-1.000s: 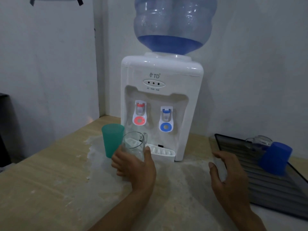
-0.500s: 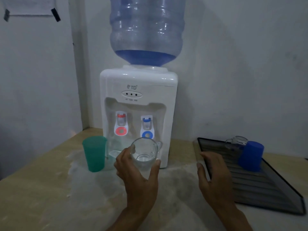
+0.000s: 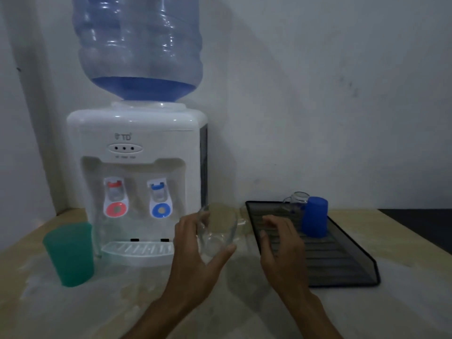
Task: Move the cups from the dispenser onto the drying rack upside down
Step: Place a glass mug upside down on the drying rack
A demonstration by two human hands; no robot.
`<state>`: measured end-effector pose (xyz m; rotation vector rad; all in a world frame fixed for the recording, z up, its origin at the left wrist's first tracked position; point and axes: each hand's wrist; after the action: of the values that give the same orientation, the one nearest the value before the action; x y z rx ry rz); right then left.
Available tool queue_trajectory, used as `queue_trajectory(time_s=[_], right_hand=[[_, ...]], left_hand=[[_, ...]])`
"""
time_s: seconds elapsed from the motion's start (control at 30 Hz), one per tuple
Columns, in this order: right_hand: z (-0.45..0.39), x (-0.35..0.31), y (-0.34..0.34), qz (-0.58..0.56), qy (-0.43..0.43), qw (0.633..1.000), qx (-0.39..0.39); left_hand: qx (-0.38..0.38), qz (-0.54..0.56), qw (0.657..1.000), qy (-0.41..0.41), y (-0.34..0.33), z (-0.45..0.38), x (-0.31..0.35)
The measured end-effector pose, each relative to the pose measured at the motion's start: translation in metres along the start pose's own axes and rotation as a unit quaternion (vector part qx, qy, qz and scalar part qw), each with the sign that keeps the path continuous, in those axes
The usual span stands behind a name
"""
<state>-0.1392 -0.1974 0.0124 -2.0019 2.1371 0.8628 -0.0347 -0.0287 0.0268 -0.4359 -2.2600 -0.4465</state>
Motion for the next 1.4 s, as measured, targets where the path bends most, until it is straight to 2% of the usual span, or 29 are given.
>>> queue_trajectory(time_s=[0.07,0.13,0.23,0.33,0.5,0.63,0.87,0.97,1.13,1.4], right_hand=[[-0.002,0.001,0.002,-0.037,-0.043,0.998,0.019],[-0.006,0.003,0.004,-0.135,-0.108,0.985,0.027],[-0.013,0.005,0.012,-0.341,-0.190,0.921,-0.005],[-0.020,0.007,0.021,-0.439,-0.223,0.868,-0.065],[-0.025,0.015,0.025,-0.486,-0.238,0.837,-0.084],[-0.023,0.020,0.026,-0.472,-0.258,0.838,-0.084],[-0.021,0.016,0.030,-0.454,-0.306,0.834,-0.066],[-0.020,0.009,0.026,-0.470,-0.323,0.821,-0.038],[-0.018,0.001,0.025,-0.536,-0.336,0.774,-0.034],[-0.020,0.002,0.029,-0.590,-0.379,0.713,0.008]], left_hand=[[-0.026,0.020,0.999,0.020,-0.010,-0.022,0.013],[-0.055,0.058,0.996,0.041,-0.020,-0.045,0.029],[-0.099,0.099,0.989,0.050,-0.035,-0.074,0.049],[-0.164,0.124,0.976,0.071,-0.050,-0.089,0.059],[-0.208,0.184,0.954,0.110,-0.076,-0.084,0.048],[-0.237,0.195,0.944,0.117,-0.072,-0.091,0.044],[-0.322,0.068,0.943,0.047,-0.038,-0.105,0.043],[-0.285,0.095,0.952,0.063,-0.041,-0.104,0.039],[-0.229,0.172,0.952,0.102,-0.055,-0.100,0.042],[-0.266,0.187,0.939,0.115,-0.058,-0.101,0.034]])
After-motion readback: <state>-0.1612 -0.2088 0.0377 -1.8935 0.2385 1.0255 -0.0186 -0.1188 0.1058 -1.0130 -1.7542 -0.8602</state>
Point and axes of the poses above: each hand's wrist, its own z-axis away from the middle knuckle, its own y-axis out of the back of the hand, x = y × z, and after that the axes turned 9 degrees about z, right-handed
